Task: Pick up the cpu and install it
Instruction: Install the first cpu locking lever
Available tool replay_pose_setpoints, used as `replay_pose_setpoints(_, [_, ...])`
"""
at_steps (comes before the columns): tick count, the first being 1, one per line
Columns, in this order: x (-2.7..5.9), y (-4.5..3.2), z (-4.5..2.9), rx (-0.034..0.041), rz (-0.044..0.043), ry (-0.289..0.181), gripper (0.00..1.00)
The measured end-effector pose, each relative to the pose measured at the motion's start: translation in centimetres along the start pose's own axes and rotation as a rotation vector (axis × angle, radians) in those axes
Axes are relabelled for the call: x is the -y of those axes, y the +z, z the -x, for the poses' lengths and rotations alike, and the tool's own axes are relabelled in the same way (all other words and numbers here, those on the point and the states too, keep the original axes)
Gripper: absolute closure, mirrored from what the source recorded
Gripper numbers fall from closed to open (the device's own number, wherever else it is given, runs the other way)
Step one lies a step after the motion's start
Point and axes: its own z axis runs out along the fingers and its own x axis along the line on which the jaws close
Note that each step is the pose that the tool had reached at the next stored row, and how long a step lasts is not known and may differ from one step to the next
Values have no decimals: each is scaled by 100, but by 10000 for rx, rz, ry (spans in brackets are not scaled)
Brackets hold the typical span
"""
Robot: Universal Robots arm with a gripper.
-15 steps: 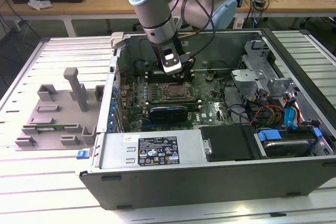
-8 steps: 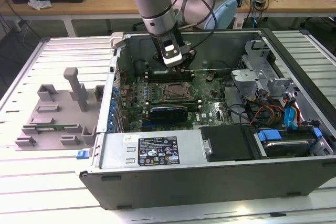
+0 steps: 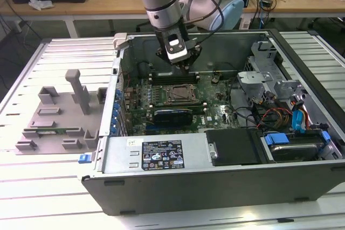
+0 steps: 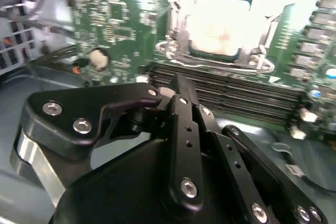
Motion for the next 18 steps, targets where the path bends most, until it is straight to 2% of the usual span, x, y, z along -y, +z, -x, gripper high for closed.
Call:
replay_pose_setpoints(1, [-2, 2, 4, -160, -78, 12, 89])
replay_pose_setpoints(2, [-8, 7, 17, -577, -281, 33, 89])
replay_pose_setpoints(3, [-11, 10, 24, -781, -381, 48, 89])
replay_pose_setpoints(4, [-14, 12, 31, -933, -456, 58, 89])
replay_pose_setpoints(5, [-20, 16, 44, -1163, -570, 68, 89])
replay_pose_setpoints(6, [-25, 20, 57, -1346, -664, 80, 89])
replay_pose_setpoints(7, [-36, 27, 78, -1625, -812, 95, 89])
replay_pose_setpoints(8, [-36, 28, 81, -1750, -876, 101, 89])
replay_pose_setpoints(12, [-36, 28, 80, -1744, -902, 40, 89])
replay_pose_setpoints(16, [-34, 43, 77, -1878, -791, -1422, 89])
replay_pose_setpoints(18, [-33, 48, 76, -1909, -768, -1804, 89])
